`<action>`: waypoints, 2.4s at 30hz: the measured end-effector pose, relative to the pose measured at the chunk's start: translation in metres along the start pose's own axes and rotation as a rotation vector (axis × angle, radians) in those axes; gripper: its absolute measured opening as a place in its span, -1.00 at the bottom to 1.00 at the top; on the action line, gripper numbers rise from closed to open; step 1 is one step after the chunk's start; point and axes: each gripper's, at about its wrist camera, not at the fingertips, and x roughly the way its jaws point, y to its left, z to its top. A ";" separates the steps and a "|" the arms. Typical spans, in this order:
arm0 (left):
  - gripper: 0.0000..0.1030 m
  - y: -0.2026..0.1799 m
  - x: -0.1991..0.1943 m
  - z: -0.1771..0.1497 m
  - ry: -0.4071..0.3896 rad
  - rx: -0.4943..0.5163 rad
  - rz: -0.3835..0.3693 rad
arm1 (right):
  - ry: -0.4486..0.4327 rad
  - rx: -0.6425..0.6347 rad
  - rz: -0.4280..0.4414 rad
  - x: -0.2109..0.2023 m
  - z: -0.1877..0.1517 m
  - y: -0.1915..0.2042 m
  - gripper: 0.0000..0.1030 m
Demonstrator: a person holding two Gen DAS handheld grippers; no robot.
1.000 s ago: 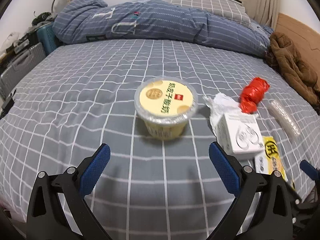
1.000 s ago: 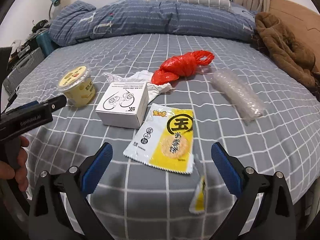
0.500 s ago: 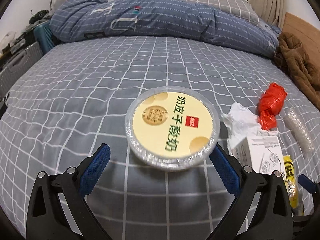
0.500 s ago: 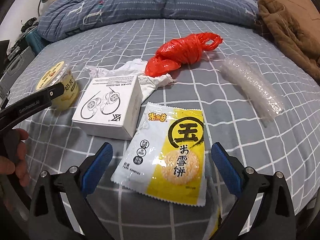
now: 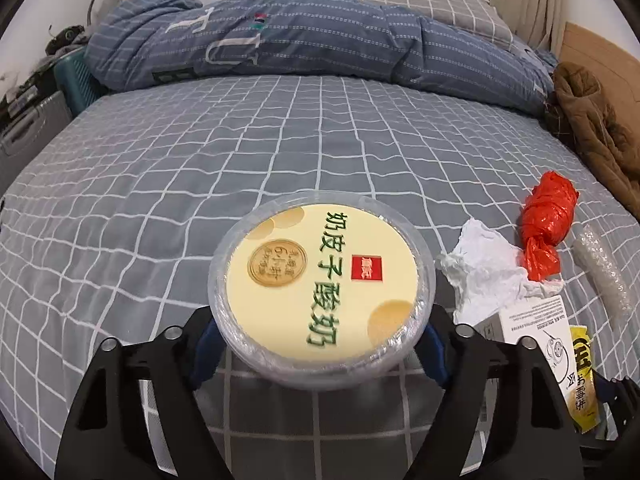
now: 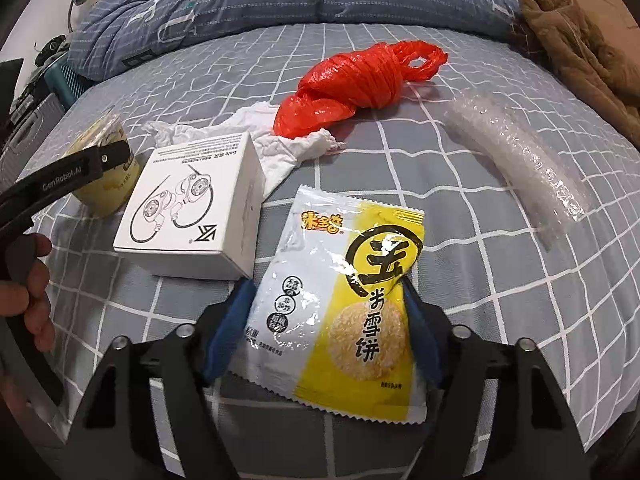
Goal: Collect trash
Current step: 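Grasp the green-lettered yogurt cup with the left tool while the right tool grasps the yellow snack packet, then lift the yogurt cup and yellow packet and carry both toward the bin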
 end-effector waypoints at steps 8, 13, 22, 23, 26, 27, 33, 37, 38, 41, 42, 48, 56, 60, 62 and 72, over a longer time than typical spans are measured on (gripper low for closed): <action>0.43 0.000 -0.001 0.001 -0.003 0.001 0.000 | -0.002 -0.012 -0.002 0.003 0.001 -0.003 -0.29; 0.43 0.001 -0.006 0.000 -0.009 -0.004 0.002 | -0.003 -0.020 0.013 0.003 0.001 -0.003 -0.51; 0.43 0.006 -0.026 -0.002 -0.021 -0.013 -0.006 | -0.053 -0.025 0.011 -0.021 0.010 -0.001 -0.51; 0.43 0.005 -0.030 -0.003 -0.023 -0.013 -0.007 | -0.060 -0.028 0.010 -0.024 0.011 -0.001 -0.51; 0.43 0.003 -0.042 -0.006 -0.026 -0.014 -0.014 | -0.080 -0.032 0.012 -0.036 0.013 0.000 -0.51; 0.43 0.002 -0.047 -0.009 -0.028 -0.016 -0.017 | -0.086 -0.034 0.013 -0.039 0.013 0.001 -0.51; 0.43 0.001 -0.061 -0.024 -0.023 -0.024 -0.020 | -0.123 -0.068 0.016 -0.060 0.015 0.010 -0.51; 0.43 -0.001 -0.073 -0.034 -0.027 -0.009 -0.017 | -0.140 -0.089 0.017 -0.069 0.011 0.014 -0.51; 0.43 -0.001 -0.075 -0.036 -0.026 -0.006 -0.016 | -0.142 -0.093 0.016 -0.071 0.010 0.014 -0.51; 0.43 -0.003 -0.081 -0.045 -0.020 0.004 -0.013 | -0.153 -0.101 0.015 -0.077 0.006 0.014 -0.51; 0.43 -0.003 -0.082 -0.047 -0.018 0.006 -0.013 | -0.156 -0.101 0.018 -0.080 0.005 0.013 -0.51; 0.43 -0.007 -0.097 -0.056 -0.022 0.011 -0.022 | -0.178 -0.098 0.029 -0.093 -0.001 0.013 -0.51; 0.43 -0.014 -0.120 -0.066 -0.040 0.018 -0.037 | -0.194 -0.111 0.032 -0.110 -0.015 0.013 -0.51; 0.43 -0.017 -0.127 -0.073 -0.037 0.020 -0.042 | -0.195 -0.108 0.038 -0.118 -0.024 0.012 -0.51; 0.43 -0.018 -0.131 -0.076 -0.037 0.023 -0.044 | -0.198 -0.110 0.041 -0.122 -0.027 0.012 -0.51; 0.43 -0.022 -0.154 -0.094 -0.035 0.026 -0.055 | -0.206 -0.114 0.047 -0.138 -0.041 0.012 -0.51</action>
